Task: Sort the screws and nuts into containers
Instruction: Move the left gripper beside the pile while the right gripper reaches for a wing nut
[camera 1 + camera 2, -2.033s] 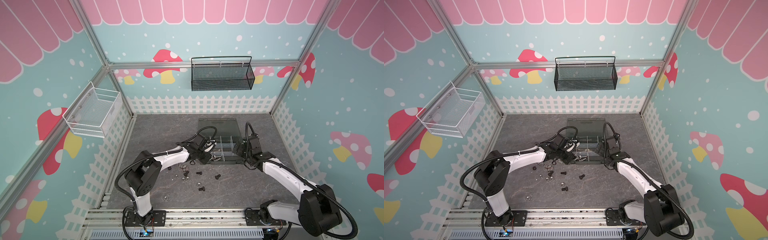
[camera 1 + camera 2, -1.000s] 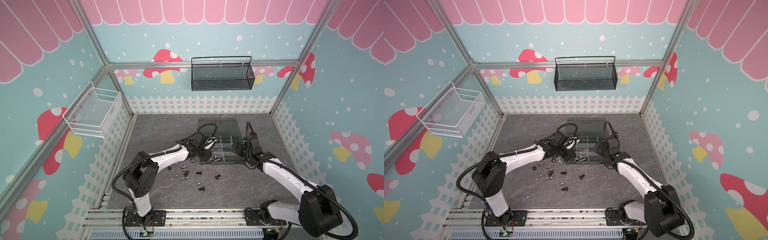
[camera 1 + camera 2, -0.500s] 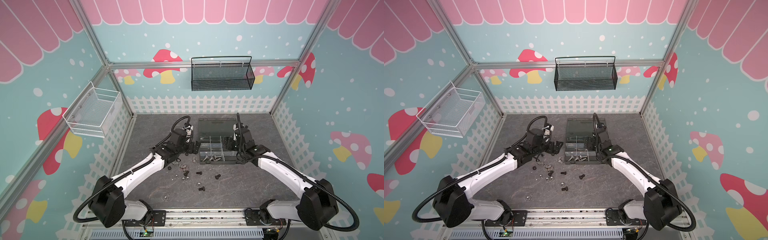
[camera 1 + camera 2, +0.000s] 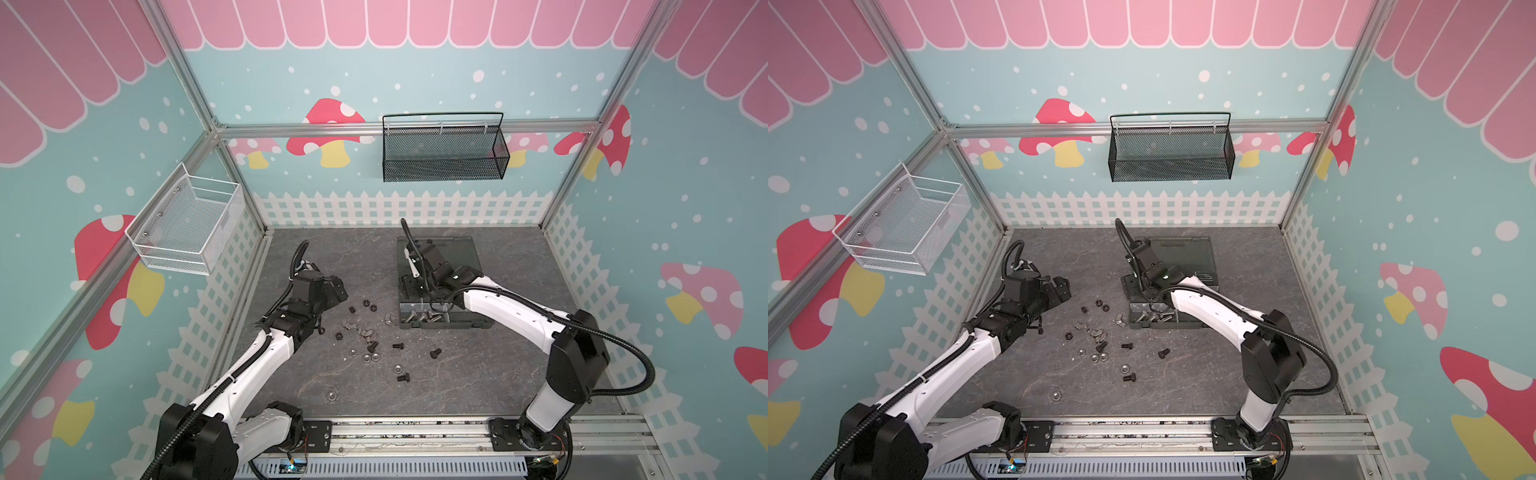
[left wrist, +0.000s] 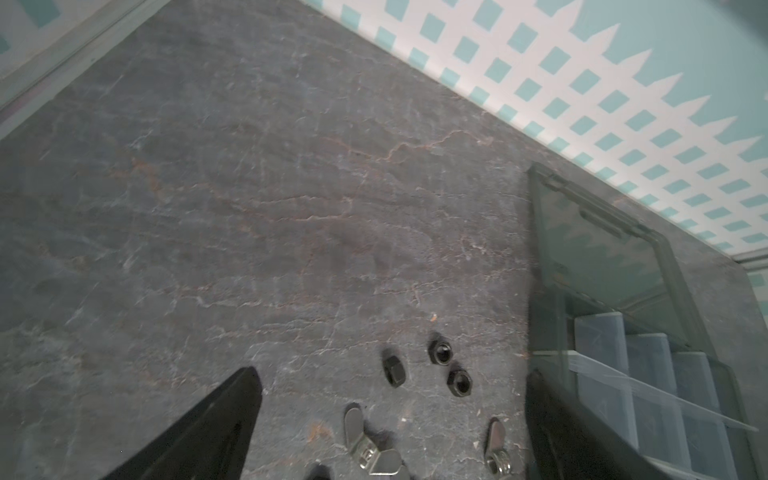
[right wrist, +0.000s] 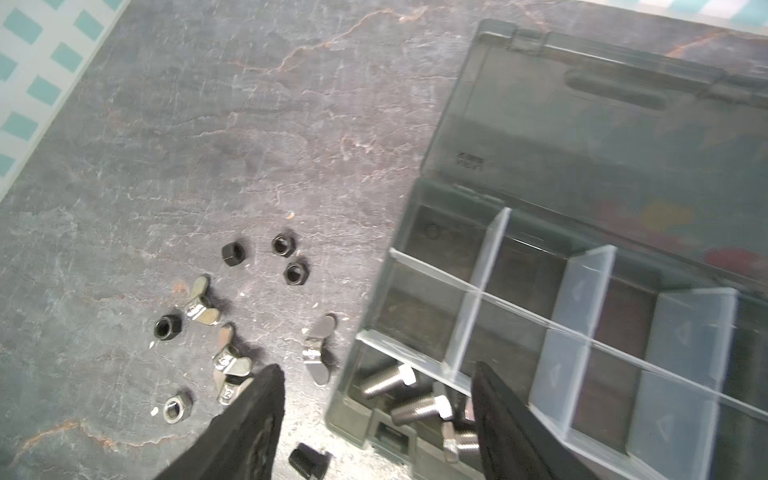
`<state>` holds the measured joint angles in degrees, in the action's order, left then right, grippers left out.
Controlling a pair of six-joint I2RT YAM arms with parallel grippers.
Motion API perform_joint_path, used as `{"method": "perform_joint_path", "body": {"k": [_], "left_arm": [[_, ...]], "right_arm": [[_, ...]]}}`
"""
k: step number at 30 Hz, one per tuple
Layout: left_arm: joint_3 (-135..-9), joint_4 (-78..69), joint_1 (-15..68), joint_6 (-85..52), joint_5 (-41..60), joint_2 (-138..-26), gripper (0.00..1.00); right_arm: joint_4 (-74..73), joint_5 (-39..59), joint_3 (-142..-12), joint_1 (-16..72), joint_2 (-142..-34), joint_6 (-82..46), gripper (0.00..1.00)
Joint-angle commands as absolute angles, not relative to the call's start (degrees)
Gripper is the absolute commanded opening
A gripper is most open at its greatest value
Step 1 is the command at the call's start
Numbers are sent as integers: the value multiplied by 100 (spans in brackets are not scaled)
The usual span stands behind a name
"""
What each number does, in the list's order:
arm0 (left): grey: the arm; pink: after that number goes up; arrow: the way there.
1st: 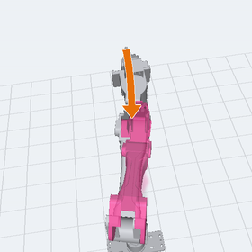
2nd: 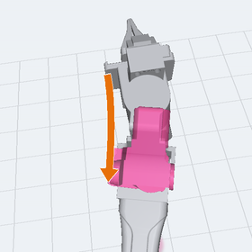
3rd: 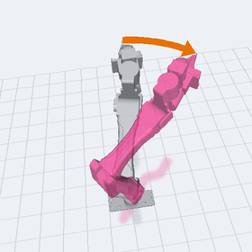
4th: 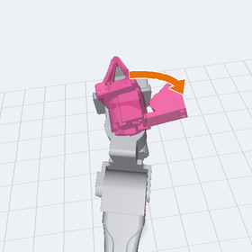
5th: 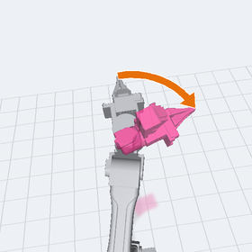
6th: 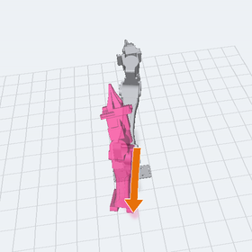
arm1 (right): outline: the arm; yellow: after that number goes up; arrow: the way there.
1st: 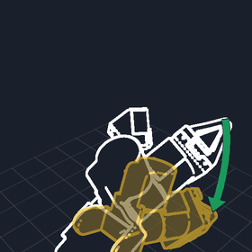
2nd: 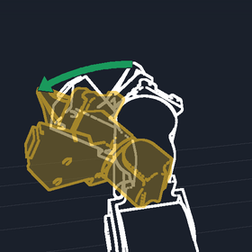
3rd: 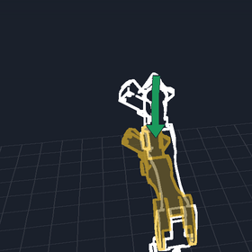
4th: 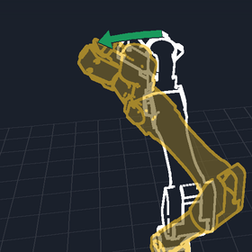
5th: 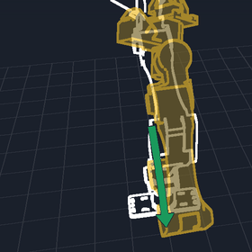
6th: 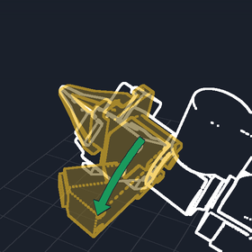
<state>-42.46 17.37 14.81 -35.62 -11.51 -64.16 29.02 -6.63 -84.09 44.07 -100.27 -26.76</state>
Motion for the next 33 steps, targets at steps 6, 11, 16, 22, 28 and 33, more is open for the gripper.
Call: {"method": "perform_joint_path", "body": {"k": [6,11,16,22,28,33], "left_arm": [[-4035,1955,1268,-4080,-1318,-6202,100],[-3928,2026,1147,-4140,-1388,-6166,100],[-3832,2024,1022,-4175,-1326,-6144,100],[-3772,2029,949,-4176,-1310,-6110,100],[-3762,2104,906,-4203,-1374,-6100,100],[-3763,2153,866,-4202,-1408,-6124,100]], "right_arm": [[4538,-554,-10050,4966,-11612,-2155,64],[4869,-492,-10526,5184,-12187,-2153,62],[4897,-471,-10652,5229,-12481,-2265,60],[5000,-501,-10856,5229,-12801,-2380,56],[5186,-621,-11037,5223,-13080,-2482,53],[5320,-745,-11097,5208,-13213,-2566,51]]}}
